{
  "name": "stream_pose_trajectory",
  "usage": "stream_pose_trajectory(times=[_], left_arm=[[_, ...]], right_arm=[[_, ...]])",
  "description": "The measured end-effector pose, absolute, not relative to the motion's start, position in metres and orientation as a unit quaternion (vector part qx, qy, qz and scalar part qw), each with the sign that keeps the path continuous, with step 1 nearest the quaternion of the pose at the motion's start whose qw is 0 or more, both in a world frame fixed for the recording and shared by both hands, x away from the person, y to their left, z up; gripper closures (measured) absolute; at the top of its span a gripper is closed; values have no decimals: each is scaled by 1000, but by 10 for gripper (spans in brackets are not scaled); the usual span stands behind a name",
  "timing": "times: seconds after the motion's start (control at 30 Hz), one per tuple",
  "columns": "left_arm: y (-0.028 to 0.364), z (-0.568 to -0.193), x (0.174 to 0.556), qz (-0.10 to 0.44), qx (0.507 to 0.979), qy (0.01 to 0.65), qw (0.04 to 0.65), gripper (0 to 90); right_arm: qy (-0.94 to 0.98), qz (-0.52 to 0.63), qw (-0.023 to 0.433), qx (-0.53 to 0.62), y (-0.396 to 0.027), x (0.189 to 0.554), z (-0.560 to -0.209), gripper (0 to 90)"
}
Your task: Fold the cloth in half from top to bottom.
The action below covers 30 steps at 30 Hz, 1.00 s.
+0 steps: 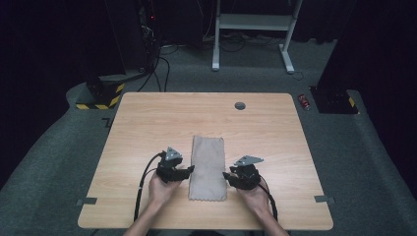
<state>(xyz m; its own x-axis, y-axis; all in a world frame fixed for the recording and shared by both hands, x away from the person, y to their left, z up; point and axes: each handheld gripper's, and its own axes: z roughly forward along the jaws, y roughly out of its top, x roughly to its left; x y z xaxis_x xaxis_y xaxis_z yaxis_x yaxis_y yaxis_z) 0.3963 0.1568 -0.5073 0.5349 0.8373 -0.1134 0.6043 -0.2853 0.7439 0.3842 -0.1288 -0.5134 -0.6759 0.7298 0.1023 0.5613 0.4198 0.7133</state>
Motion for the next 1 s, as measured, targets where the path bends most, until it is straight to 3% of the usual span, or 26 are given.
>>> stream_pose_trajectory(times=[0.27, 0.73, 1.0], left_arm=[[151, -505, 427, 152, 779, 472, 384, 381], [143, -496, 461, 149, 781, 480, 370, 395], [143, -497, 479, 149, 772, 496, 368, 414]], right_arm=[[827, 384, 97, 399, -125, 403, -508, 699], [823, 379, 127, 403, -120, 430, -494, 676], [818, 380, 121, 415, -116, 445, -490, 673]])
